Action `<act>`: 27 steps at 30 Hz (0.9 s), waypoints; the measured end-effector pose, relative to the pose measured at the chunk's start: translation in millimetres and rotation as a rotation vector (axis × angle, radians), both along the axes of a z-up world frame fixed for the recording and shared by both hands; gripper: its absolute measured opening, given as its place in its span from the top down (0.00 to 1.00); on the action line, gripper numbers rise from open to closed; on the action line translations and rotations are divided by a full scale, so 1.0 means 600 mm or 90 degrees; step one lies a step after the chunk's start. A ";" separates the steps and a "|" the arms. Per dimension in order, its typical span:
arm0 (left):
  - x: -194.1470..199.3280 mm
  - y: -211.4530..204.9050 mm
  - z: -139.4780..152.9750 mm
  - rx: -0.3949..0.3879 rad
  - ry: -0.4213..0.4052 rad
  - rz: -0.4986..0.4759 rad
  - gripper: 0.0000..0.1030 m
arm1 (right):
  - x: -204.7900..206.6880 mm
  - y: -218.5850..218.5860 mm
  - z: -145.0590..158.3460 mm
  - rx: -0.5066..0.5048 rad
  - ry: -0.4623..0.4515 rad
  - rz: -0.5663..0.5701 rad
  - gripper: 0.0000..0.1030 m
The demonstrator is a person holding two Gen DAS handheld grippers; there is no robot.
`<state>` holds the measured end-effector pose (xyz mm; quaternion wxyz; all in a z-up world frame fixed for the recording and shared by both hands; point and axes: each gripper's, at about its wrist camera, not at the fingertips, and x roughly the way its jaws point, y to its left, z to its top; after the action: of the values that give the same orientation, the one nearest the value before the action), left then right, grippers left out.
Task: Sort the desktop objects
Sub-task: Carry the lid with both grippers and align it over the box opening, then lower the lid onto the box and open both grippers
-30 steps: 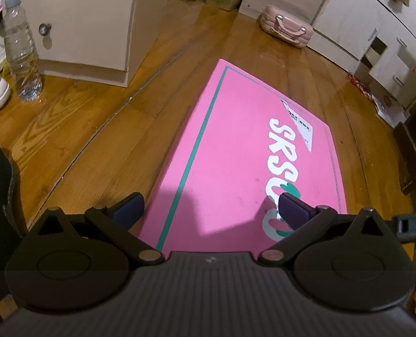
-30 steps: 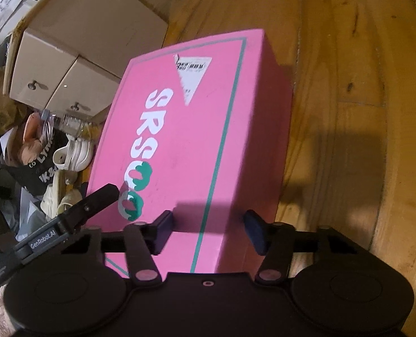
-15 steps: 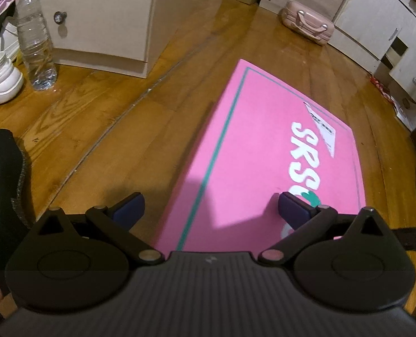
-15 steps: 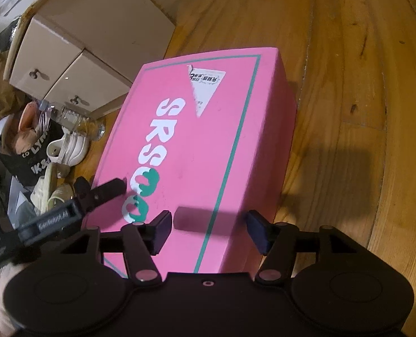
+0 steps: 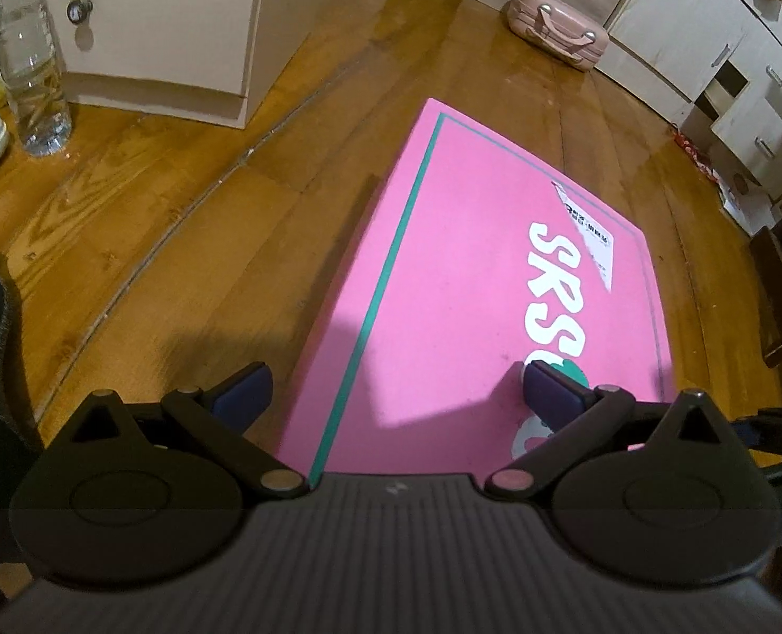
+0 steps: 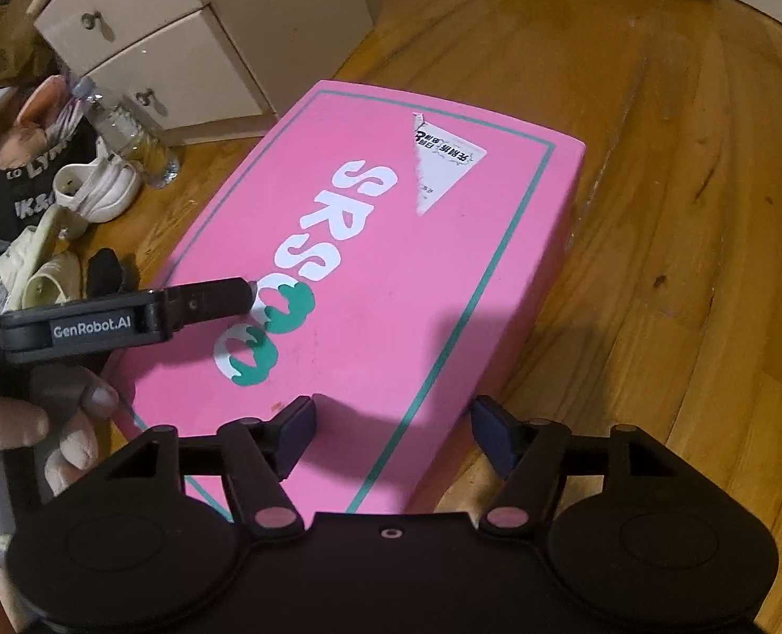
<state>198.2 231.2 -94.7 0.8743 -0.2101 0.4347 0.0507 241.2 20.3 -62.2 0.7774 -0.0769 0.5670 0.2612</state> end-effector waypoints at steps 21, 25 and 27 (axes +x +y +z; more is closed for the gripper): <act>0.012 -0.010 -0.006 0.010 -0.001 -0.020 0.00 | 0.004 0.048 0.005 -0.102 -0.018 0.033 0.28; 0.000 -0.042 0.013 0.083 0.009 -0.017 0.00 | 0.004 0.049 0.010 -0.119 -0.003 0.042 0.28; -0.012 -0.065 0.024 0.139 0.020 -0.017 0.00 | -0.006 0.049 0.017 -0.132 -0.004 0.067 0.28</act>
<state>191.0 192.1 -80.1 0.8855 -0.1072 0.4431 0.0895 237.6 49.5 -52.0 0.7524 -0.1870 0.5837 0.2413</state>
